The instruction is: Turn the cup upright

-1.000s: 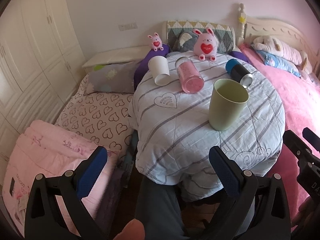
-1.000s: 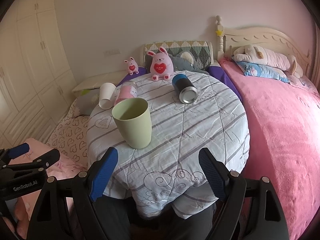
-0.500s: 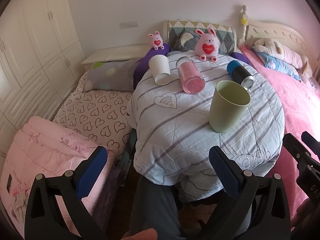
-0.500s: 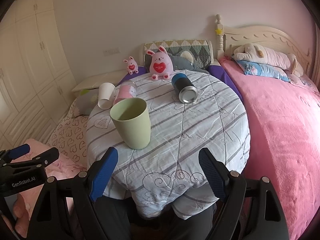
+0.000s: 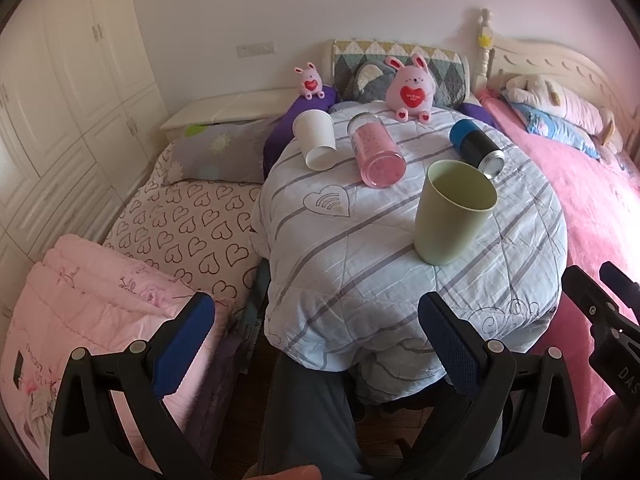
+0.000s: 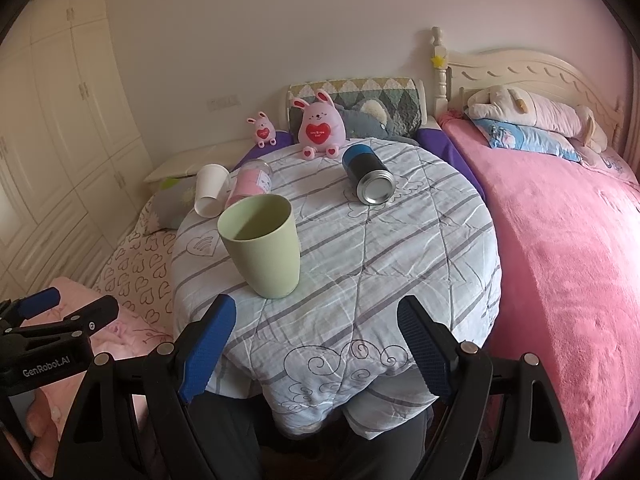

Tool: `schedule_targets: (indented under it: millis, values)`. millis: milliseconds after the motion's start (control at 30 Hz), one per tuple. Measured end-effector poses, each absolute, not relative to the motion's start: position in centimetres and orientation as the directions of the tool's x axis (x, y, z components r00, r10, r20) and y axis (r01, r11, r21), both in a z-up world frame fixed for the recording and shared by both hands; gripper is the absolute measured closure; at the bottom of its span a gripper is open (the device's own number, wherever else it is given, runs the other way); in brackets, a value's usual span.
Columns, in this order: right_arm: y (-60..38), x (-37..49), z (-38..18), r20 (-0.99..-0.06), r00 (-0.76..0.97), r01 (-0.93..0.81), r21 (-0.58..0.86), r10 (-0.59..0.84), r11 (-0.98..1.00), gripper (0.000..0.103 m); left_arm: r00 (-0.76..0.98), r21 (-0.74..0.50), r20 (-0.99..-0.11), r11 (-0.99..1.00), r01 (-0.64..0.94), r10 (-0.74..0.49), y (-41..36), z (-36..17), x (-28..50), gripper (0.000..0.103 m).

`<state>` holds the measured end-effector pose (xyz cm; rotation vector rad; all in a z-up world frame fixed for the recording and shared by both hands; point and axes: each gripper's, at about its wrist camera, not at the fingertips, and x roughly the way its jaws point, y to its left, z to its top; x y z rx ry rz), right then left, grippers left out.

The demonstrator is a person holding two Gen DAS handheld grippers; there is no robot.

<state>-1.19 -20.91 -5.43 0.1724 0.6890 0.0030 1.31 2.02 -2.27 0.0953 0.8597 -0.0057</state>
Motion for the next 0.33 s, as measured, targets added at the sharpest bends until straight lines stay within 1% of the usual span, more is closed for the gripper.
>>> schedule_targets:
  millis: [333]
  values:
    - [-20.94,-1.24,-5.37,-0.633,0.771,0.051,0.16,0.063,0.986,0.019,0.667,0.067,-0.745,0.996,0.063,0.008,1.77,-1.86,1.09,0.0]
